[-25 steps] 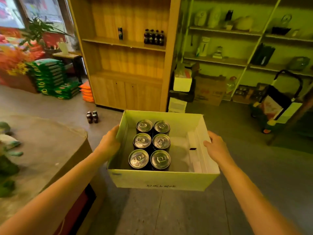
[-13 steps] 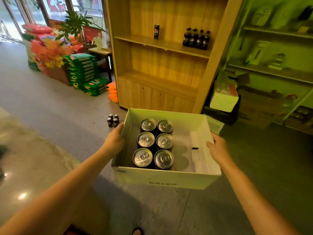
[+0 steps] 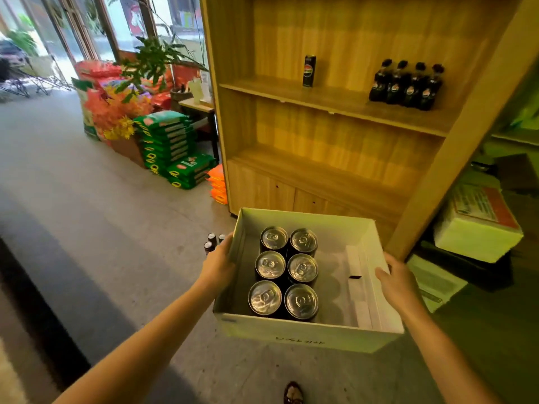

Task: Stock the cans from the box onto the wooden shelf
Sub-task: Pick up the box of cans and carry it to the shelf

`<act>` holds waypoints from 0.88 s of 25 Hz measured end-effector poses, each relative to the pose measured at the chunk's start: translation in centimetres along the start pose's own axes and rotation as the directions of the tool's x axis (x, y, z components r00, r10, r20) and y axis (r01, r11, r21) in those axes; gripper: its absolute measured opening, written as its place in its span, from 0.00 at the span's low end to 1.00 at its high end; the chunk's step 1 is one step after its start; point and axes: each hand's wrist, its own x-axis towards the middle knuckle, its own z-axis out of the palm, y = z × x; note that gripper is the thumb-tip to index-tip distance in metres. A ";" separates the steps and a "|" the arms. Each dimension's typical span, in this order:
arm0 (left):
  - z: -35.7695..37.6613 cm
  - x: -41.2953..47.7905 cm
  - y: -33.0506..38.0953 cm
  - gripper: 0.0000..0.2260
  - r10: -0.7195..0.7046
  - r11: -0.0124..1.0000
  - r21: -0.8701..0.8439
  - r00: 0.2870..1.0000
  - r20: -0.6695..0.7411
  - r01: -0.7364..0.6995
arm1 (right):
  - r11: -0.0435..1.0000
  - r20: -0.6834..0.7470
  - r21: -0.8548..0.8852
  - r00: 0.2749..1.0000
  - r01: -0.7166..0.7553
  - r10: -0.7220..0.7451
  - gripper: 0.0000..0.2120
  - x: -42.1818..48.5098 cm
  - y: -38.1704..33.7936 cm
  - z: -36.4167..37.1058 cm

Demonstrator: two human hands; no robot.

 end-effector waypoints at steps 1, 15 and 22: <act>-0.1 2.9 0.0 0.29 -0.011 1.000 -0.001 1.000 -0.027 0.011 | 1.000 0.020 -0.004 1.000 0.010 -0.010 0.19 3.0 -0.6 1.4; -8.8 36.5 -0.6 0.30 -0.067 0.998 -0.014 0.996 -0.054 0.067 | 0.999 0.092 -0.013 0.995 0.045 -0.044 0.20 32.3 -12.2 19.5; -11.6 54.1 -5.7 0.34 0.098 0.988 0.103 0.977 0.189 -0.119 | 0.973 -0.159 0.039 0.960 -0.228 0.232 0.21 36.3 -13.6 31.1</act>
